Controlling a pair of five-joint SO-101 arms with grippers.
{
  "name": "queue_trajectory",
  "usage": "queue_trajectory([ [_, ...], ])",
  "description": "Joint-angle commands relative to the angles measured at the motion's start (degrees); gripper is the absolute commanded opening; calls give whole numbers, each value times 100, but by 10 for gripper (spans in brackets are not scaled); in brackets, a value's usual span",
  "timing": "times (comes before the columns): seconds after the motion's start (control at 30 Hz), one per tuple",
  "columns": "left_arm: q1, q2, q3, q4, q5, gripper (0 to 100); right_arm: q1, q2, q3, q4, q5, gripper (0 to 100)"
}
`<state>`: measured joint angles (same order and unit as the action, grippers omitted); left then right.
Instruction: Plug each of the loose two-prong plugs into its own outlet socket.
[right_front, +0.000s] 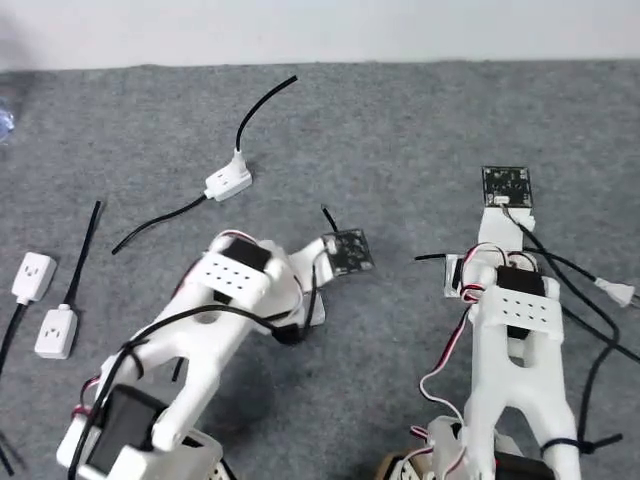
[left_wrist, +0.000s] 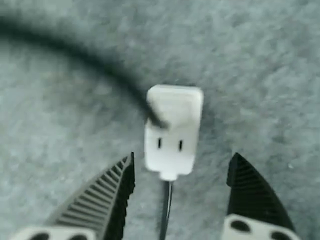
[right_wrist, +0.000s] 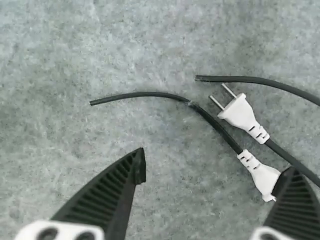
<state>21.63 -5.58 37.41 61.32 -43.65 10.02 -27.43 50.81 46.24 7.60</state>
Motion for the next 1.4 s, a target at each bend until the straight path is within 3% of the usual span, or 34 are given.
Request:
queue_trajectory([
  [0.0, 211, 290, -215, -246, -158, 286, 84, -84, -26, -84, -26, 387],
  [0.13, 202, 1020, -303, -580, -211, 287, 48, -92, 44, -75, -26, 387],
  [0.63, 193, 2277, -1956, 765, -580, 280, 31, -92, 123, -101, -26, 387],
  [0.73, 193, 2541, -2264, 941, -580, 204, 31, -92, 123, -101, -26, 387],
  [0.87, 105, 2769, -2607, 941, -589, 15, -66, -92, 123, -110, -26, 387],
  [1.03, -360, 2655, -3125, 1240, -589, 12, -145, -92, 202, -154, -26, 387],
  [1.2, -1354, 1802, -4277, 2022, -589, 12, -145, -92, 229, -277, -26, 387],
  [1.37, -2189, 1398, -4945, 2092, -580, 13, -154, -92, 229, -295, -26, 387],
])
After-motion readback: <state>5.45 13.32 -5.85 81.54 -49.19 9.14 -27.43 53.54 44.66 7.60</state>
